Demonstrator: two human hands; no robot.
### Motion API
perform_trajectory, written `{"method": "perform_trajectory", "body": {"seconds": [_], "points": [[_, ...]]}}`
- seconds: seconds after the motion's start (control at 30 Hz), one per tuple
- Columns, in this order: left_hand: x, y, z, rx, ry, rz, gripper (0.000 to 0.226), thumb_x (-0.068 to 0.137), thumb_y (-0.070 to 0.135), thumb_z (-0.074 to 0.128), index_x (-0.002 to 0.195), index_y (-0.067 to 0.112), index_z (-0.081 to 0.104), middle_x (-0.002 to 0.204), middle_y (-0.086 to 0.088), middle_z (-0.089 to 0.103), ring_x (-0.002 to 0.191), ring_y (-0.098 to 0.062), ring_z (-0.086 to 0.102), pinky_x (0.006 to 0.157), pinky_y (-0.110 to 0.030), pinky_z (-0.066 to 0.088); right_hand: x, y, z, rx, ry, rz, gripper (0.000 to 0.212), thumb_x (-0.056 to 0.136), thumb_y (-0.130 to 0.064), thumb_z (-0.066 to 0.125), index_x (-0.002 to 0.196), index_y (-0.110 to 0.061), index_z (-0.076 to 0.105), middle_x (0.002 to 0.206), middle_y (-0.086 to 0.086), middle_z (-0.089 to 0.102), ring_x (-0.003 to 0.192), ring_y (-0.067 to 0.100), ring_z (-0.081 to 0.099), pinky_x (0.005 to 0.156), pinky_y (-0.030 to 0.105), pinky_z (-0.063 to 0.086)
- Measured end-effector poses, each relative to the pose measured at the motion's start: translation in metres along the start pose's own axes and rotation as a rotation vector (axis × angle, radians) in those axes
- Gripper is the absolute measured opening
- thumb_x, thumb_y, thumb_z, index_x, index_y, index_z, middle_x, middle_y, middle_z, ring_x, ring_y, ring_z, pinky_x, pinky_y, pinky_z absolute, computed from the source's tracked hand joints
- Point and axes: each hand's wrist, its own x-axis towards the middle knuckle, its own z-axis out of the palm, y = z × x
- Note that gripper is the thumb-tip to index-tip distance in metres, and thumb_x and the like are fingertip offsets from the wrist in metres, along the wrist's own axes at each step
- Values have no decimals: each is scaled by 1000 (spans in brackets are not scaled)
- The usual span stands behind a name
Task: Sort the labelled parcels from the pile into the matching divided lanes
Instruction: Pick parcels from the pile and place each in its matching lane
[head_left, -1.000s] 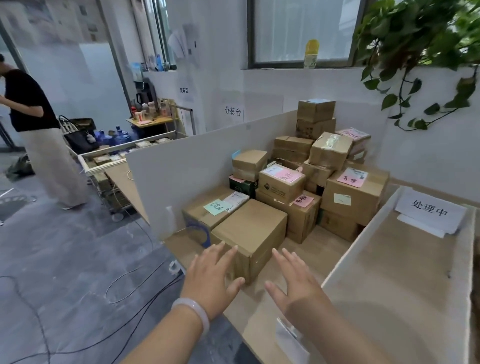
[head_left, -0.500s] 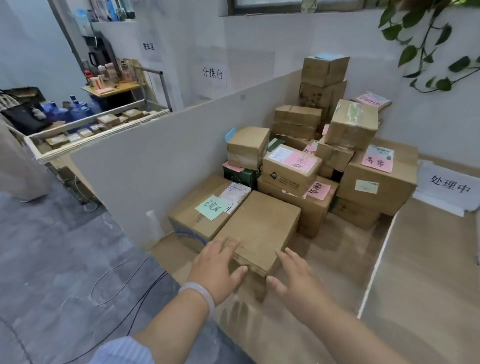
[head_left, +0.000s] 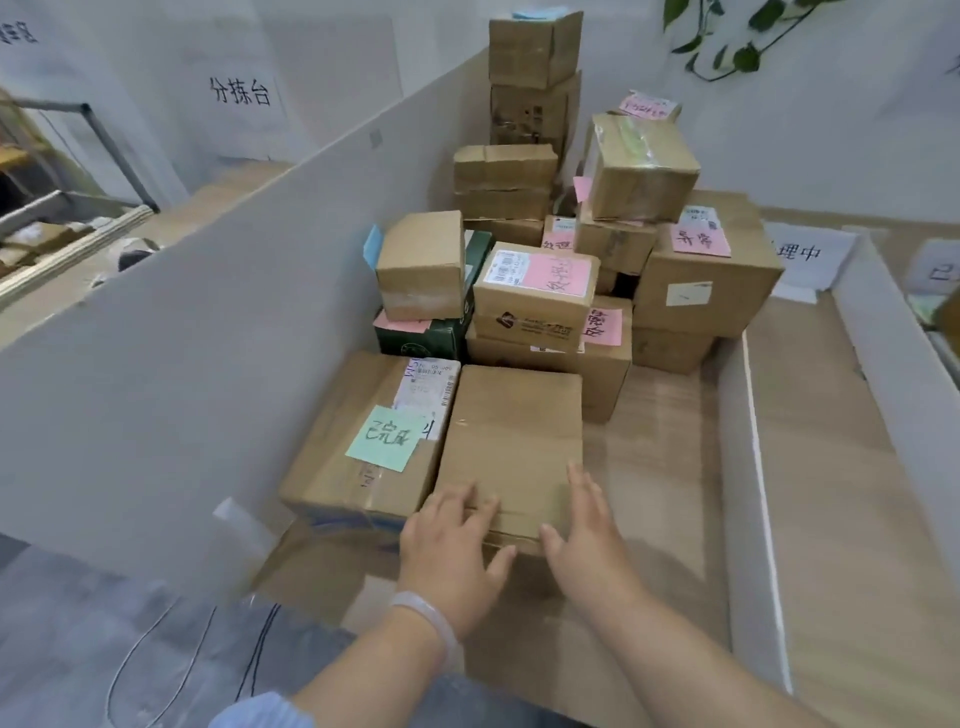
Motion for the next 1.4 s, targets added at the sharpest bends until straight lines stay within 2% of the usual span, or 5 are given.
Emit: {"method": "perform_trajectory", "body": {"seconds": [0.3, 0.73, 0.93, 1.23, 1.4], "points": [[12, 8, -4, -235, -147, -154, 81, 91, 56, 54, 155, 37, 8, 163, -2, -12, 149, -28, 5, 120, -42, 18, -20, 22, -10, 366, 11, 193, 86, 90, -10, 64, 155, -25, 11, 144, -8, 41, 133, 13, 43, 111, 26, 32], [-27, 47, -37, -661, 22, -123, 71, 81, 52, 69, 143, 50, 34, 151, 13, 14, 136, -16, 29, 114, -40, 34, -62, 20, -87, 723, 295, 19, 15, 94, -17, 62, 106, -25, 65, 105, -4, 69, 104, 13, 64, 76, 12, 47], [-31, 84, -67, -866, 95, 0, 54, 85, 46, 68, 130, 55, 39, 146, 10, 25, 123, -8, 35, 106, -29, 34, -69, 19, -147, 736, 124, 63, 144, 34, -86, 74, 154, -34, 15, 141, -10, 41, 130, 16, 47, 112, 40, 36], [-11, 156, -106, -774, -131, 169, 144, 35, 106, 37, 156, 33, 12, 164, 1, 8, 150, -17, 8, 122, -48, 13, -95, 26, -211, 870, 353, -130, 107, 71, -32, 84, 154, -27, 18, 132, -12, 47, 98, -4, 55, 80, 20, 51], [-7, 183, -100, -841, -56, 254, 99, 69, 76, 64, 152, 33, 30, 147, 10, 42, 133, -10, 43, 112, -40, 39, -109, 28, -228, 813, 404, -154, 86, 69, -45, 82, 143, -39, 40, 127, -10, 61, 112, 12, 62, 93, 42, 54]]}}
